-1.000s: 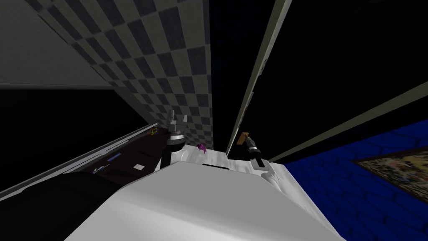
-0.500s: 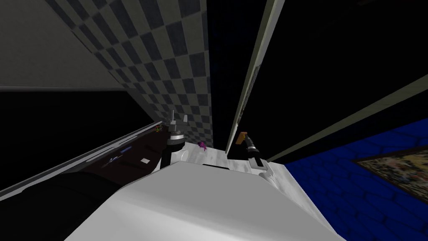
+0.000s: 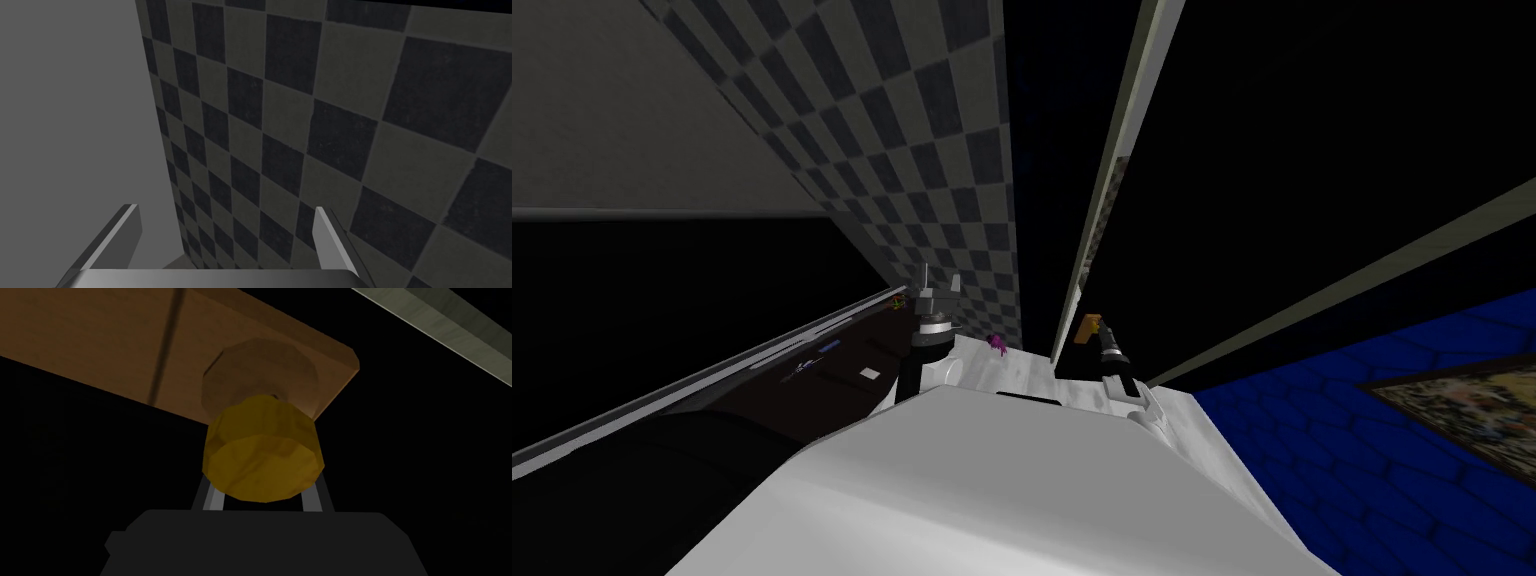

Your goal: Pull the door open

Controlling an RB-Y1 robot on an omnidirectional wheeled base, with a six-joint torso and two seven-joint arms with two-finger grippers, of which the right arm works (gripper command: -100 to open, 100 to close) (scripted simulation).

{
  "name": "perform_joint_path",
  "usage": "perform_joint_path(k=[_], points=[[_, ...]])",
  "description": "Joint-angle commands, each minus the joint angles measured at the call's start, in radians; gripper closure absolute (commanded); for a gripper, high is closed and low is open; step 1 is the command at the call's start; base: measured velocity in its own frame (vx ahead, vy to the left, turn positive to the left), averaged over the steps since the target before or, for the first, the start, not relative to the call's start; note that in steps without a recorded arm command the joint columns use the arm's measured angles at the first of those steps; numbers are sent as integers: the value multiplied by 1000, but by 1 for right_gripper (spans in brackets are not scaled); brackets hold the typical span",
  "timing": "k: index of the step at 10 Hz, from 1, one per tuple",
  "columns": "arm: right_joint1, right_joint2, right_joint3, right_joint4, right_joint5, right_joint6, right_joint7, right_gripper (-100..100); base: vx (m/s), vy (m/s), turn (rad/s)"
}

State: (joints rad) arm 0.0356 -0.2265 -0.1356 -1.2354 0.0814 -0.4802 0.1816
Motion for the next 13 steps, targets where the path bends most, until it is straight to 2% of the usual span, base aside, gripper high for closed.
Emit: perform_joint_path(k=[1,2,3,5,6,8,9,11,12,13], points=[[-2,20,31,-5,-50,-3,-50,100,-87,-55,75],[-3,24,43,-9,-82,0,-77,100,-113,-88,88],[-3,24,43,-9,-91,0,-88,100,-75,-61,64],[-3,32,65,-16,-162,6,-150,100,-70,-58,74],[-3,32,65,-16,-168,6,-158,100,-62,-40,40],[-3,40,88,-24,-240,12,-221,100,-67,-61,84],[-3,40,88,-24,-245,12,-228,100,-63,-56,61],[-3,48,111,-31,-317,17,-291,100,-69,-49,57],[-3,48,111,-31,-322,17,-298,100,-54,-42,50],[-4,53,122,-35,-360,20,-333,100,-68,-38,39]])
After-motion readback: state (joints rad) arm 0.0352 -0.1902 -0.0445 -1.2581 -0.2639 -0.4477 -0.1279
